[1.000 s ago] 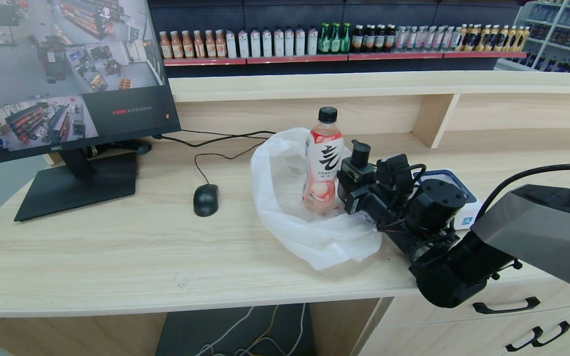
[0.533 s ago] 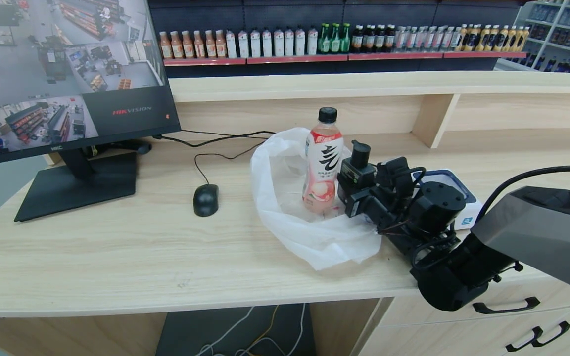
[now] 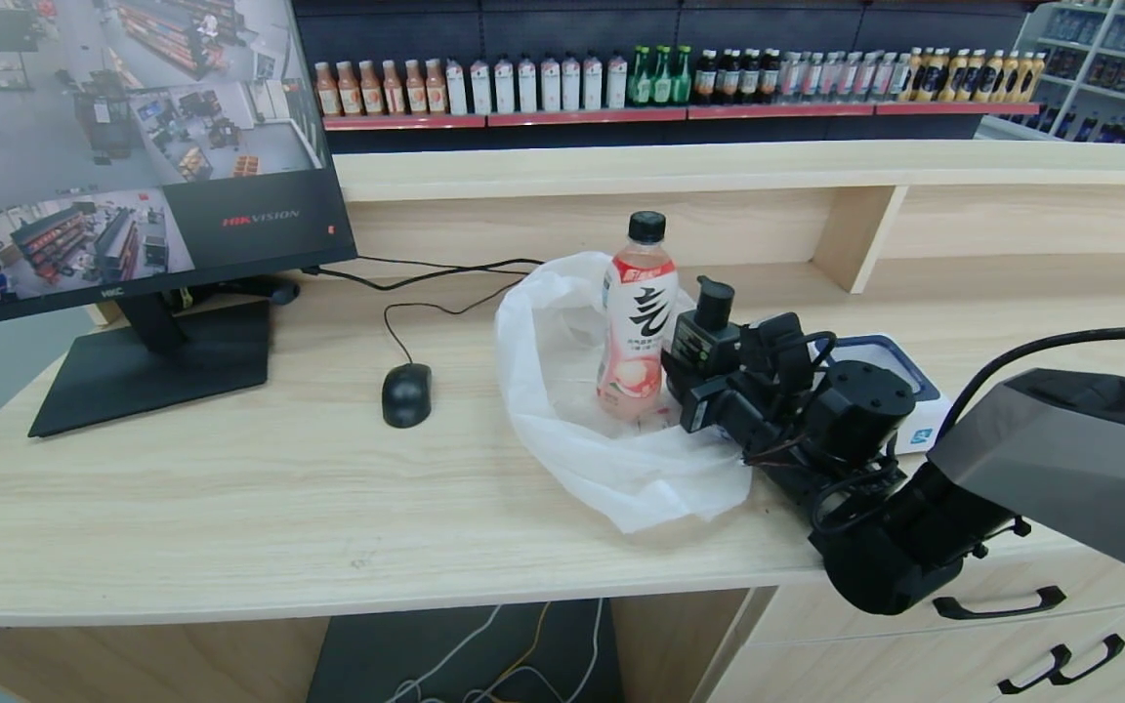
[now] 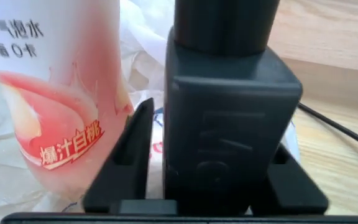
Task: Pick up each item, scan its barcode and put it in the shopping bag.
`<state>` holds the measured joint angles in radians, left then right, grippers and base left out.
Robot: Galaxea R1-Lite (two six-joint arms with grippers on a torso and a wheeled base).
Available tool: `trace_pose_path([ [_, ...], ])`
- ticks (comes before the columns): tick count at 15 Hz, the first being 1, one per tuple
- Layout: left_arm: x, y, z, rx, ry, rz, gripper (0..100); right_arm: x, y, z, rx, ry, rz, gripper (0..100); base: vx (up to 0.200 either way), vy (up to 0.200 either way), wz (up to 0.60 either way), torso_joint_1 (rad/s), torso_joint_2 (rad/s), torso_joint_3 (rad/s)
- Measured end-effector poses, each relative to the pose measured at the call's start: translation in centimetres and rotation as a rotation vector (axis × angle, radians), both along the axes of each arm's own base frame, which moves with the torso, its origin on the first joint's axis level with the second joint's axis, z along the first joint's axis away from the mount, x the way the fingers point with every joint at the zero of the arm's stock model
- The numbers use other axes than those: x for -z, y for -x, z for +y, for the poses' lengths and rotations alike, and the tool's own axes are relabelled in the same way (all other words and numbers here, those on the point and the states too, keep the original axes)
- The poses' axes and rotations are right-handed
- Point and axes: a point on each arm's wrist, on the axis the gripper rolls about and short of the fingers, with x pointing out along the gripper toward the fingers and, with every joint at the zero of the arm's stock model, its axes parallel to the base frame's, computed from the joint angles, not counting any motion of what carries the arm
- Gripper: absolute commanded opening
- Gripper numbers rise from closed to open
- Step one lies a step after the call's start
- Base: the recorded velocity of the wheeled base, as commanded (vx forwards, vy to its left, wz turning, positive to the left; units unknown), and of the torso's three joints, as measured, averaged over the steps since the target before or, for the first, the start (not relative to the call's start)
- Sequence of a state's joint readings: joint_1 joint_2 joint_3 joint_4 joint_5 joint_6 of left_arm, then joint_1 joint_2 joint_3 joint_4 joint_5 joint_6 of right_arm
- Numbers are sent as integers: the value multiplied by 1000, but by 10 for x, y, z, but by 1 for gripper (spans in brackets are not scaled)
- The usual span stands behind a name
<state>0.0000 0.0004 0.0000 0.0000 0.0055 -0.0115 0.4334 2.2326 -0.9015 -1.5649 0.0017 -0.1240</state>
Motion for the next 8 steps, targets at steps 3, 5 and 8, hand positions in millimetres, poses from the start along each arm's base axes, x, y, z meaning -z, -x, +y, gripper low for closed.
trace_pose_path([
  [3,0,0,0,0,0,0,100,-4,0,-1,-3,-28,-3,100,0,0,0,0,0,0],
  [5,0,0,0,0,0,0,100,-3,4,-2,-4,-22,8,100,0,0,0,0,0,0],
  [8,0,0,0,0,0,0,100,-6,10,-4,-5,-19,15,100,0,0,0,0,0,0],
])
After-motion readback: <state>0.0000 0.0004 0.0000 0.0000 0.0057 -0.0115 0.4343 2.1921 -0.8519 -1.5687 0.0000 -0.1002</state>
